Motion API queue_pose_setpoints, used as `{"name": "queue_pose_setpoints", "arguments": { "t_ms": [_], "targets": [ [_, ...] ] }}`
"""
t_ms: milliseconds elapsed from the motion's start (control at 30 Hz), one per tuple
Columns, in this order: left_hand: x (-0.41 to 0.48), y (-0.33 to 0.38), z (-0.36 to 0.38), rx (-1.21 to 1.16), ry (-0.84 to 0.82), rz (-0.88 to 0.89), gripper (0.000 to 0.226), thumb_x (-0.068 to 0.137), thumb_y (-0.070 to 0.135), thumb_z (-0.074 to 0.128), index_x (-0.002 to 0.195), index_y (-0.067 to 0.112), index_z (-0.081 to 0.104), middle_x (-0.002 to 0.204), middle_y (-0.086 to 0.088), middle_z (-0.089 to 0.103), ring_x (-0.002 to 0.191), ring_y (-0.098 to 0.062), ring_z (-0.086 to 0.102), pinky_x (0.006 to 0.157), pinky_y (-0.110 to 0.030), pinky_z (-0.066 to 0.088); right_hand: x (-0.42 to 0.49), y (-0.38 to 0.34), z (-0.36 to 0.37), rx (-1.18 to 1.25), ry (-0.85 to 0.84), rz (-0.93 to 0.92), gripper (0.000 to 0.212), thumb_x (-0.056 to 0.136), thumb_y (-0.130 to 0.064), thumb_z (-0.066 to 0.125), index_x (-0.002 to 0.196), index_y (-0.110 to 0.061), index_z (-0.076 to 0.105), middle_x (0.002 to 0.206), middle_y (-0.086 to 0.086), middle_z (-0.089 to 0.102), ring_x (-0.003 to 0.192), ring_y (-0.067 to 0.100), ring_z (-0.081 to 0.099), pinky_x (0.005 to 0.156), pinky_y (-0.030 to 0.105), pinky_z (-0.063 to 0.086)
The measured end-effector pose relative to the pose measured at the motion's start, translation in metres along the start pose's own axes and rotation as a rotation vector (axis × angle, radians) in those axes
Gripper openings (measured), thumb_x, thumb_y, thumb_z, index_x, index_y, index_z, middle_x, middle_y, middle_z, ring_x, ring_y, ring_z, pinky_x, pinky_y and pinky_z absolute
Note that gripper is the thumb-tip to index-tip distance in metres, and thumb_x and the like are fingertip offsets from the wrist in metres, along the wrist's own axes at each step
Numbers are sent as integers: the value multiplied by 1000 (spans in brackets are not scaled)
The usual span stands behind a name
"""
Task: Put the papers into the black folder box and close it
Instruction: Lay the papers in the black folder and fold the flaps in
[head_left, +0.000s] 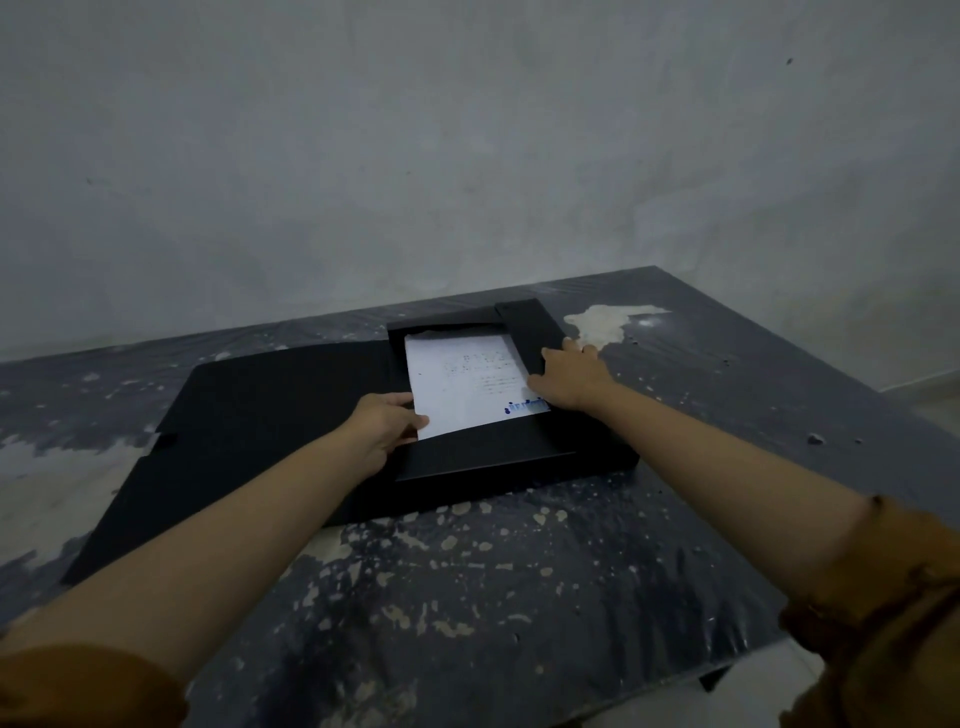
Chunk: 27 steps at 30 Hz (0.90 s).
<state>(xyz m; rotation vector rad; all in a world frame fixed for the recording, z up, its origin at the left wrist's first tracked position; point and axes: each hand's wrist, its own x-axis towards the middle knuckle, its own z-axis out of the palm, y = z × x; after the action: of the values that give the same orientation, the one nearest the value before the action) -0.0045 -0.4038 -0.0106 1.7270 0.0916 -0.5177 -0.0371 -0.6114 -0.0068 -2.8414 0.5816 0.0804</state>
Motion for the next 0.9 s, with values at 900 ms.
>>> {"name": "queue_pose_setpoints", "arguments": {
  "t_ms": [900],
  "targets": [
    [-103, -48, -43, -314, 504, -43, 73, 85, 19, 57, 148, 27, 20, 152, -9, 19, 131, -30, 35, 101, -34, 36, -66, -152, 15, -417, 166, -936, 56, 97, -30, 41, 148, -39, 21, 161, 1, 16, 147, 27, 15, 115, 46, 19]
  ]
}}
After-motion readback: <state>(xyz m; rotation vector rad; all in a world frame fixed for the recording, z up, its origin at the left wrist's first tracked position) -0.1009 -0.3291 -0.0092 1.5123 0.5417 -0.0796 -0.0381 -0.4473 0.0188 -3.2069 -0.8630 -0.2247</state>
